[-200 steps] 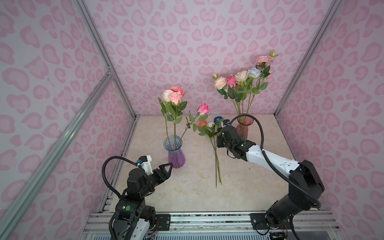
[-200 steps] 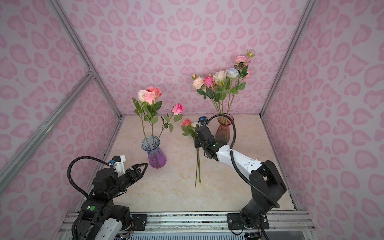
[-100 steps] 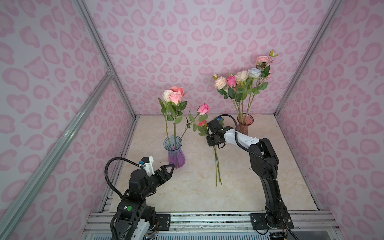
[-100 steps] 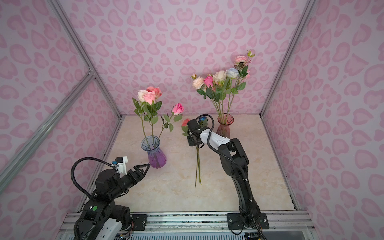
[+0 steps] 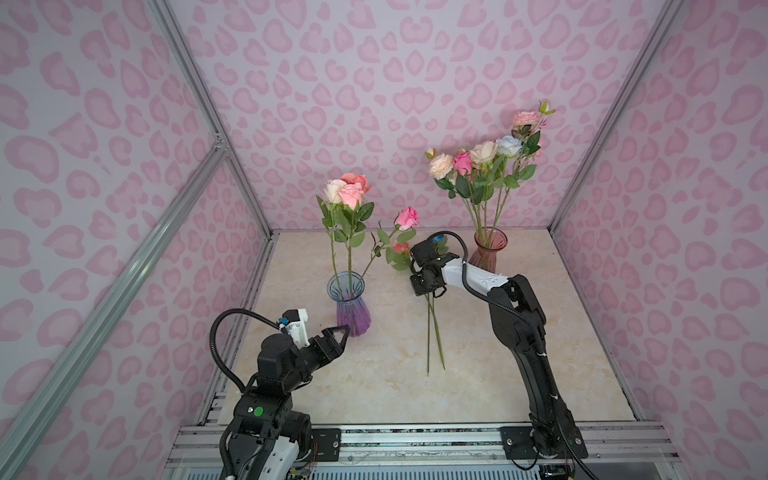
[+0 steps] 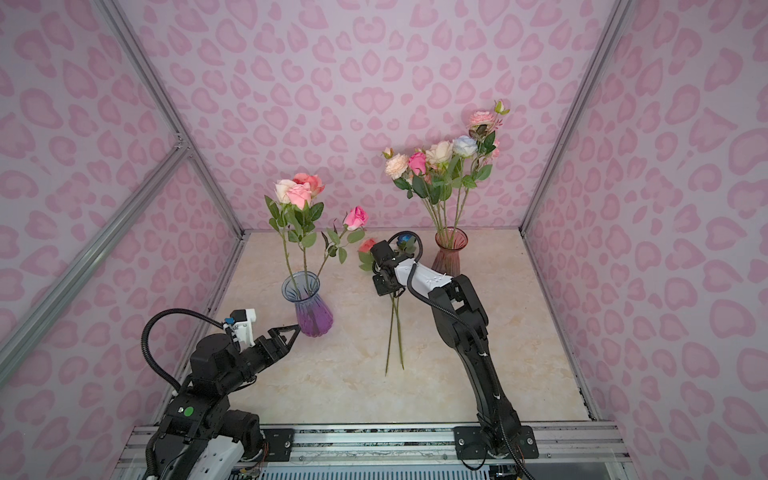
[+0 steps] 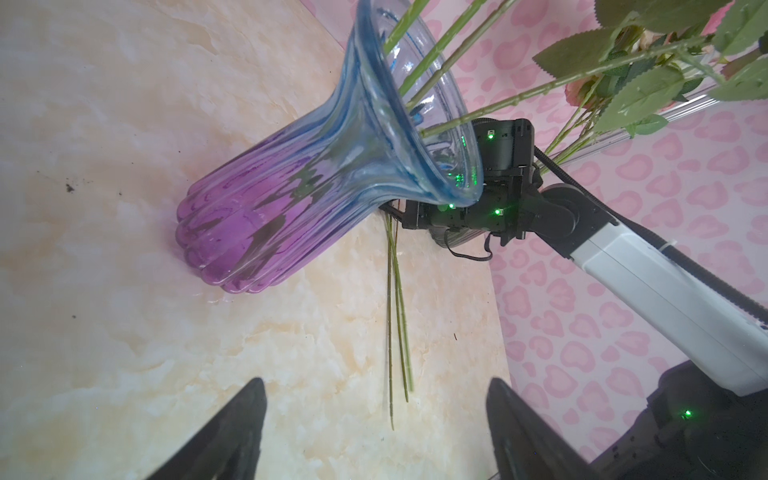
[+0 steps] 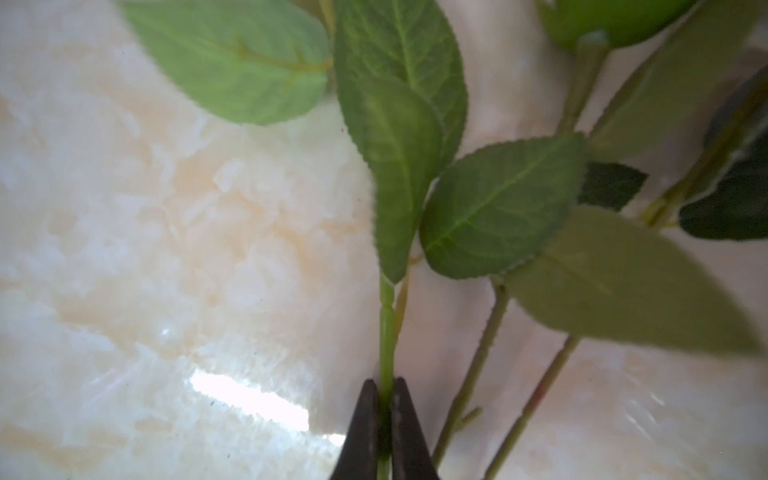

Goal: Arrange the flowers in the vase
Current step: 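Reach down and grasp the large coral rose stem with the right gripper, then lift the coral rose up out of the bunch with the right gripper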

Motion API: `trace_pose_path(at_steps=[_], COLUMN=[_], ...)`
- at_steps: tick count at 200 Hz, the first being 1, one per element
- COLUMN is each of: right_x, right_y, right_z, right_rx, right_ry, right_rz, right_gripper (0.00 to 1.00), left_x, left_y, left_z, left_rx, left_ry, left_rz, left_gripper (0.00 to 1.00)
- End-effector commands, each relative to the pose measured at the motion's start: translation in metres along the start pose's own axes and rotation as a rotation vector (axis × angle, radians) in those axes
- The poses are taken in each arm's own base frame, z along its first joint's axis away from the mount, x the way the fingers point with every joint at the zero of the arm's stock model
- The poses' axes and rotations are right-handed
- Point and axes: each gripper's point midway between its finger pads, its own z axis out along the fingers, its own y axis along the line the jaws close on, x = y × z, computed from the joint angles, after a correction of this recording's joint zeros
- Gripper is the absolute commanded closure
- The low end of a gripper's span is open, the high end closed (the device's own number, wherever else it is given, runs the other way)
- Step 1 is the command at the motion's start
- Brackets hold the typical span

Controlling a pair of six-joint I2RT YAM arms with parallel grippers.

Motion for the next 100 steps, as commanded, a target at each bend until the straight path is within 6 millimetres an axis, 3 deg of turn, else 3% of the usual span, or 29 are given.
trace_pose_path(at_steps=[1, 42, 63, 76, 84, 100], right_x=[-0.004, -0.034, -0.039, -0.039, -0.026, -0.019], right_y=[0.013, 0.032, 0.039, 0.043, 0.043, 0.045], right_z=[-0.015, -0.074, -0.106, -0.125, -0.127, -0.151], right_rx=[-0.027, -0.176, -0.264, -0.321, -0.330, -0.367], right_ry=[-0.029, -0.203, -0.280, -0.324, -0.323, -0.390], right_rz=[0.002, 0.119, 0.195, 0.230, 0.250, 0.248], right_gripper=[0.97, 1.00, 1.00, 1.00, 1.00, 1.00], left_x=[-0.007, -0.009, -0.011, -0.013, -0.015, -0.019], left_y=[-0.005, -0.008, -0.008, -0.008, -0.008, -0.008], left_z=[-0.002, -0.004, -0.006, -0.009, -0.011, -0.015], left_rx=[0.007, 0.008, 0.001, -0.012, -0.017, -0.034], left_ry=[-0.025, -0.029, -0.041, -0.050, -0.058, -0.078], left_rz=[0.022, 0.023, 0.024, 0.029, 0.035, 0.041], left_gripper=[0.16, 0.16, 0.16, 0.16, 0.16, 0.16])
